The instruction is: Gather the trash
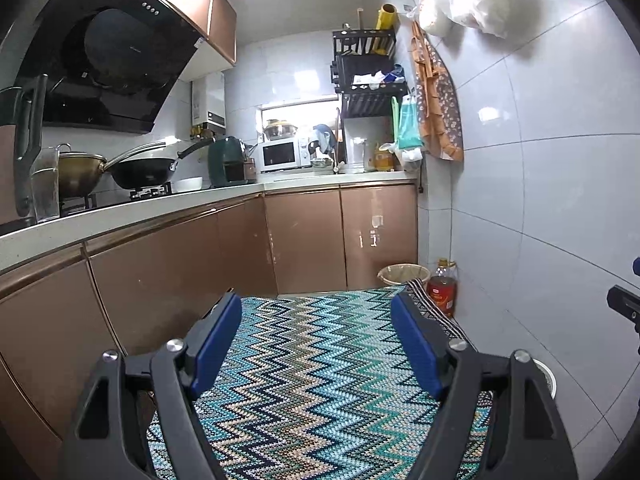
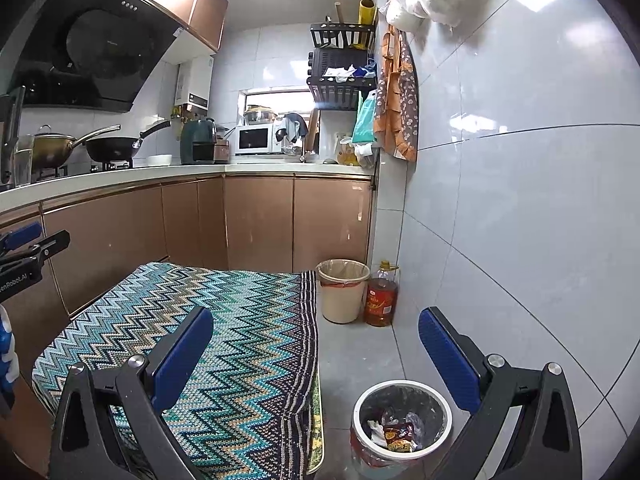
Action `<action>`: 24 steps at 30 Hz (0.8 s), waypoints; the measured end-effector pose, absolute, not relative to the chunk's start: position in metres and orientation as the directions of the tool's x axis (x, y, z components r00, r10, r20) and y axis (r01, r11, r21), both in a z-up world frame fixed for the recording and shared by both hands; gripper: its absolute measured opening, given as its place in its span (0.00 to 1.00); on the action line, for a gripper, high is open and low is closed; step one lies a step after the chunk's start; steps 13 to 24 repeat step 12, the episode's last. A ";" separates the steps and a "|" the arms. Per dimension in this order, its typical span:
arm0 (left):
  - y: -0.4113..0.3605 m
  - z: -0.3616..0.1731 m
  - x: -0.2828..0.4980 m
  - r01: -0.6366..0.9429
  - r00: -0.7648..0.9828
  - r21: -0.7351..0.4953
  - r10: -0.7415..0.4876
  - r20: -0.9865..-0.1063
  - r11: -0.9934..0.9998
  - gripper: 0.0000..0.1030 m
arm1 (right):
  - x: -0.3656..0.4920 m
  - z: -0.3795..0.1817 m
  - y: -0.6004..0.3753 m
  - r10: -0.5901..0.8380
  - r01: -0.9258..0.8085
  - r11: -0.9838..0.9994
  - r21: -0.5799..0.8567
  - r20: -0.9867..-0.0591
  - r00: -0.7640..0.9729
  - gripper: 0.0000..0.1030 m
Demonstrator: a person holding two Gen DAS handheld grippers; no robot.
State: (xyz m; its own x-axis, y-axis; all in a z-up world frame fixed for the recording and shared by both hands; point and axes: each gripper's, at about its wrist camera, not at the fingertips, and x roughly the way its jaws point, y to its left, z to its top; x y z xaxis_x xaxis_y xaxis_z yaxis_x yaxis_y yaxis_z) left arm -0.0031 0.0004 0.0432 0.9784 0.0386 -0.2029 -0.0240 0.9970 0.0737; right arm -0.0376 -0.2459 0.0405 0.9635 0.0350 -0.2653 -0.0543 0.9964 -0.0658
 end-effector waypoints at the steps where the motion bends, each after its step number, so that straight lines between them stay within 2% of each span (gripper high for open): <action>1: 0.002 0.044 -0.003 -0.029 0.979 0.073 0.043 -0.200 0.997 0.74 | -0.038 0.041 -0.246 0.034 -0.053 0.996 -0.065 -0.264 0.964 1.00; 24: 0.005 0.043 -0.004 -0.044 0.979 0.062 0.055 -0.198 0.997 0.74 | -0.039 0.043 -0.245 0.030 -0.047 0.997 -0.061 -0.261 0.965 1.00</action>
